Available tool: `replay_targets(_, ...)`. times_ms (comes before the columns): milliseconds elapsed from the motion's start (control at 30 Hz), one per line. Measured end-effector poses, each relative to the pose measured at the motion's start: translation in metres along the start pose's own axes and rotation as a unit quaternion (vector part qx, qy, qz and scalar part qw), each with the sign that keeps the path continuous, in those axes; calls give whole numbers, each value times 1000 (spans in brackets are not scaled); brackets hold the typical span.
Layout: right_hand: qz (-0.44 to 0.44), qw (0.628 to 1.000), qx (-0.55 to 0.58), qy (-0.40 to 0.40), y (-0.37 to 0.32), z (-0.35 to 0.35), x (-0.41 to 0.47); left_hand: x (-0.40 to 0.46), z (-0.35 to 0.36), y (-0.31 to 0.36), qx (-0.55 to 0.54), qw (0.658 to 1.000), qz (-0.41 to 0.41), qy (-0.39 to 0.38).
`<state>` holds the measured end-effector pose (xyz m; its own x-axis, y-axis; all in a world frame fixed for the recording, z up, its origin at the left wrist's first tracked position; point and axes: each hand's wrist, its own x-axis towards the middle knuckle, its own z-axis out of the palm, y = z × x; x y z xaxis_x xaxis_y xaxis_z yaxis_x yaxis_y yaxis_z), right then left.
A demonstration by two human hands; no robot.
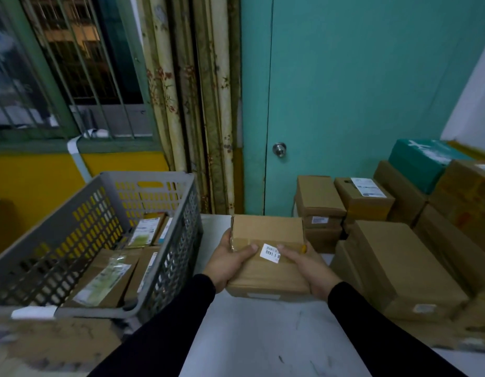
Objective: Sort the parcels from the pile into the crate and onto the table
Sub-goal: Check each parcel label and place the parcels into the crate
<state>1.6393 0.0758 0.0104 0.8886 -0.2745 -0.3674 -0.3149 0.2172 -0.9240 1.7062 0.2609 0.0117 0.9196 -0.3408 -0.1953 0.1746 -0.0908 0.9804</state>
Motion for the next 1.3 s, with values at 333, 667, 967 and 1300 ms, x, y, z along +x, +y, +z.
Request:
replay_targets(333,-26,1000,6,-1,8,6,0,2,-6,-9,29,999,13,15)
replay_targets(667,-52,999,6,-11,16,2,-3,-2,-7,-10,-63,997,-20,33)
replay_targets(967,21,991,131,-1,21,-8,10,-3,-18,-2,-122,982,-136,36)
replay_targets(1300,18,1000,9,-13,19,-1,3,-3,-12,-19,-85,990,-114,13)
